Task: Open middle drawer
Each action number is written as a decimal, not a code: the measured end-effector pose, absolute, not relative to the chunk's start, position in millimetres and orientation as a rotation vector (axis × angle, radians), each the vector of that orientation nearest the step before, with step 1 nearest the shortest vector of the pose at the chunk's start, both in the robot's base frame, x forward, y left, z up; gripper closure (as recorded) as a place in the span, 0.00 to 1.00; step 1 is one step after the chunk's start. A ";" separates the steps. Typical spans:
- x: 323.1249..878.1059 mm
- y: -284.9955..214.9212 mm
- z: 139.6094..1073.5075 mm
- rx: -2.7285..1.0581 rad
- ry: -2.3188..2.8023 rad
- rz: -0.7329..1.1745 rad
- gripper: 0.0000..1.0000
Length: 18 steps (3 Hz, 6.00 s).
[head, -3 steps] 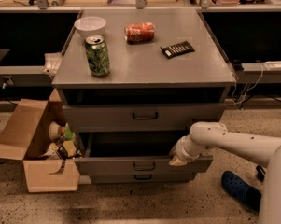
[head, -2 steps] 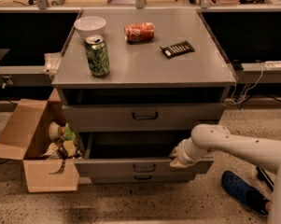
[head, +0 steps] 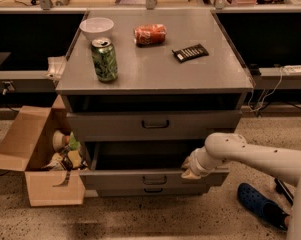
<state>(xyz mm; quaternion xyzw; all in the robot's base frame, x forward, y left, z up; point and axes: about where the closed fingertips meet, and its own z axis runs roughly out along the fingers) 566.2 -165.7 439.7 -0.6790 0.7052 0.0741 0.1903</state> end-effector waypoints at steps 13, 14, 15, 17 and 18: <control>474.5 -160.2 411.8 -1.993 1.949 0.549 1.00; 471.7 -159.0 411.4 -1.992 1.940 0.573 0.97; 471.6 -159.0 411.4 -1.992 1.940 0.573 0.51; 471.6 -159.0 411.3 -1.992 1.940 0.573 0.03; 471.6 -159.0 411.3 -1.992 1.940 0.573 0.00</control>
Offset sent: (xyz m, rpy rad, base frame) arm 0.0000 0.0000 0.0000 0.0000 0.0000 0.0000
